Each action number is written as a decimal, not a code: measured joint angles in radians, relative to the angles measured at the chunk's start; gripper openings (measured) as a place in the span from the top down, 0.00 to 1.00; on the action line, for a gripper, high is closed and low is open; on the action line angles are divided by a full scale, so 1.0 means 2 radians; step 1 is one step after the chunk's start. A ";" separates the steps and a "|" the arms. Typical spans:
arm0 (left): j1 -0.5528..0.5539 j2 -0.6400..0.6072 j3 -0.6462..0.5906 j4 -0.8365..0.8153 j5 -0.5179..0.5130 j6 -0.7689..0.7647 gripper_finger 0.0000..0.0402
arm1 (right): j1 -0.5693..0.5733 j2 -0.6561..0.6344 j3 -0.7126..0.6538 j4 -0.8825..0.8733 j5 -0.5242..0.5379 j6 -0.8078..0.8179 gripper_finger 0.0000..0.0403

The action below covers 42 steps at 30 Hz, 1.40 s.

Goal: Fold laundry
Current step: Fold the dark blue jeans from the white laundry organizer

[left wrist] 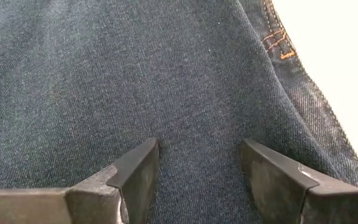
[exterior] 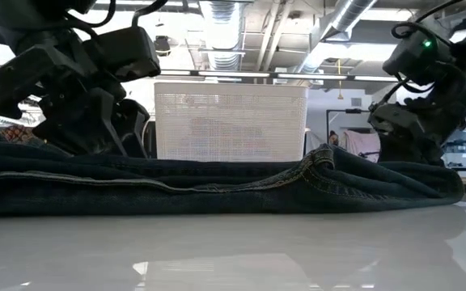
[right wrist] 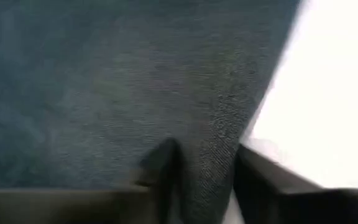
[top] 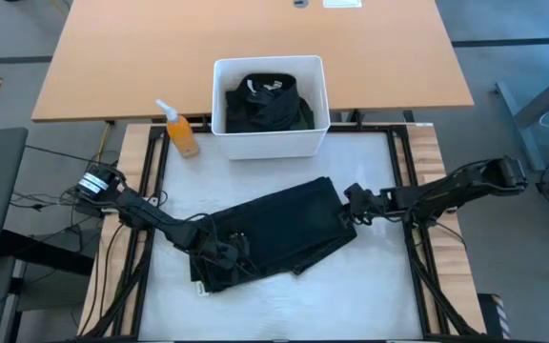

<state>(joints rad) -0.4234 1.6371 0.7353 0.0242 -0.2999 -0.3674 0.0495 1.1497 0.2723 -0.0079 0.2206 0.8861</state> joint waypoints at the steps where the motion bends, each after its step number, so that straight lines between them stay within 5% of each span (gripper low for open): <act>1: 0.000 0.000 0.000 0.000 0.000 -0.001 0.46 | 0.001 -0.003 0.000 0.007 -0.002 -0.009 0.72; 4: 0.001 0.000 0.000 -0.002 0.000 -0.015 0.46 | -0.009 -0.025 0.015 -0.012 -0.013 -0.049 0.93; 9: 0.001 0.002 0.000 0.025 -0.011 -0.045 0.46 | -0.042 -0.094 0.114 -0.204 -0.013 -0.138 0.89; 13: 0.008 0.032 0.000 0.127 -0.024 -0.033 0.46 | -0.055 -0.124 0.228 -0.382 0.011 -0.215 0.90; 19: 0.041 0.145 0.025 0.369 0.005 0.017 0.46 | -0.051 -0.125 0.379 -0.514 0.021 -0.285 0.91; 22: 0.065 0.215 0.082 0.410 0.046 0.027 0.46 | -0.041 -0.119 0.425 -0.530 0.023 -0.301 0.90; 26: 0.092 0.296 0.190 0.404 0.135 0.038 0.46 | -0.018 -0.105 0.458 -0.533 0.024 -0.307 0.90; 30: 0.109 0.301 0.269 0.295 0.188 0.099 0.46 | -0.001 -0.085 0.480 -0.547 0.024 -0.311 0.90; 35: 0.116 0.241 0.330 0.121 0.114 0.185 0.46 | 0.009 -0.059 0.496 -0.560 0.026 -0.311 0.90; 39: 0.119 0.221 0.340 0.144 0.028 0.203 0.46 | 0.011 -0.045 0.502 -0.561 0.027 -0.313 0.90; 42: 0.129 0.234 0.340 0.166 0.016 0.163 0.46 | 0.011 -0.035 0.510 -0.565 0.027 -0.311 0.90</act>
<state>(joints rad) -0.1662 2.1045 1.4156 0.3572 -0.2685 -0.0412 0.0717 1.0801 1.2914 -1.1380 0.2737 0.2640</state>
